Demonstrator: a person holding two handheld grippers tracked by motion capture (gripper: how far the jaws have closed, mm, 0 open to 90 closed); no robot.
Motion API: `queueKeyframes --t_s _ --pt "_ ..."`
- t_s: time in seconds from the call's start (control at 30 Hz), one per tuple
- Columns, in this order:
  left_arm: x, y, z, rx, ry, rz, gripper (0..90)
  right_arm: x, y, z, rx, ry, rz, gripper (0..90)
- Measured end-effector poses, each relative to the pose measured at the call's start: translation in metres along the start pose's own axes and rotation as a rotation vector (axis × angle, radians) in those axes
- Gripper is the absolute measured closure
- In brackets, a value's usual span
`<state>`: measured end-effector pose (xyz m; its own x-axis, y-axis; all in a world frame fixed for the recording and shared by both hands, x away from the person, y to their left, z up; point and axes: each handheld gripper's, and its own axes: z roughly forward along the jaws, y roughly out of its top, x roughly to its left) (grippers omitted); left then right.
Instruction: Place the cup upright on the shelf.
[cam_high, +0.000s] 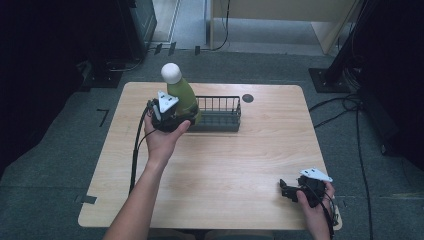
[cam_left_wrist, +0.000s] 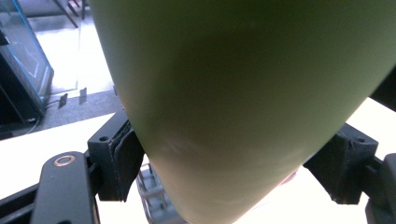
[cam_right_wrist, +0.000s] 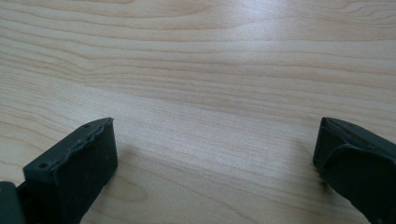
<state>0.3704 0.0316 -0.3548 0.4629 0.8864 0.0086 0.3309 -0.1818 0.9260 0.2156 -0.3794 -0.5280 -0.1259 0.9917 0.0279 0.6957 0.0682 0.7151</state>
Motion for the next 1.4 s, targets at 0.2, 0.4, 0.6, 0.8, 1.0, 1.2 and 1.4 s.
queueKeyframes --t_s 0.2,0.4,0.6,0.8,1.0,1.2,1.4 --pt "0.003 0.009 0.013 -0.015 0.005 -0.014 21.3 0.0 0.0 0.0 0.0 0.0 0.001 0.0" --pt "0.004 0.015 0.031 -0.011 0.024 0.005 21.3 0.0 0.0 0.0 0.0 0.0 0.0 0.0" --pt "0.005 0.016 0.05 -0.003 0.033 0.017 21.3 0.0 0.0 0.0 0.0 0.0 0.0 0.0" --pt "0.006 0.014 0.063 -0.003 0.041 0.013 21.3 0.0 0.0 0.0 0.0 0.0 0.001 0.0" --pt "0.006 0.009 0.072 0.013 0.045 0.015 21.3 0.0 0.0 0.0 0.0 0.0 0.001 0.0" --pt "0.005 0.002 0.08 0.03 0.04 0.024 21.3 0.0 0.0 0.0 0.0 0.001 0.002 0.0" --pt "0.002 -0.003 0.086 0.079 0.032 0.039 21.2 0.0 0.0 0.0 0.0 0.001 0.002 0.0"
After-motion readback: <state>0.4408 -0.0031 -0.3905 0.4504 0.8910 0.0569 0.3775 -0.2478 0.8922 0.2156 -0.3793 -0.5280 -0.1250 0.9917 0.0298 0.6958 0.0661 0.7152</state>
